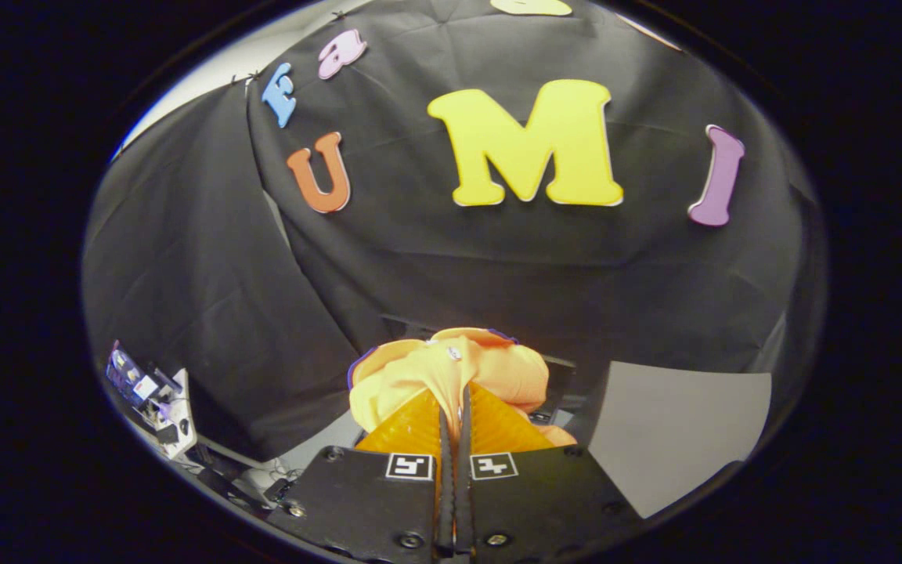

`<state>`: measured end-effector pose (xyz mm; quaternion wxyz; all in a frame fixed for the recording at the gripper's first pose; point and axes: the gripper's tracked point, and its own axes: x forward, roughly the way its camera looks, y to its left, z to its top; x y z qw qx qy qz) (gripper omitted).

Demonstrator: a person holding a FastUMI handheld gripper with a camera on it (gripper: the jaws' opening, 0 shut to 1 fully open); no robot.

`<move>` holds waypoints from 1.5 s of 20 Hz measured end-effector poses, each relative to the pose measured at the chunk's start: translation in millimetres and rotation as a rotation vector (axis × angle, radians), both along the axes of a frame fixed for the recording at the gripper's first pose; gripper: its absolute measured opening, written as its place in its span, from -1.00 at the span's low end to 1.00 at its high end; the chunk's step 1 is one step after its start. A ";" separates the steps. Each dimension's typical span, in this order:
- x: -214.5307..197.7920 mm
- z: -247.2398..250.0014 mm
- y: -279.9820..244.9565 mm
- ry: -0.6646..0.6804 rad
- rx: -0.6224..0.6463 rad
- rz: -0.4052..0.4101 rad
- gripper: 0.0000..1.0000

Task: Put the clothes into the washing machine and then close the washing machine lid.

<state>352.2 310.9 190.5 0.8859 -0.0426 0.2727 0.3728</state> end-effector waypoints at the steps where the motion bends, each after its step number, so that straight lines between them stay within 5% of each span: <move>1: -4.3 -3.8 9.3 0.006 -0.005 0.016 -0.91; 15: 1.4 -91.9 95.4 0.073 -0.108 0.088 -0.91; 30: 55.8 -260.3 121.8 0.249 -0.174 -0.106 -0.91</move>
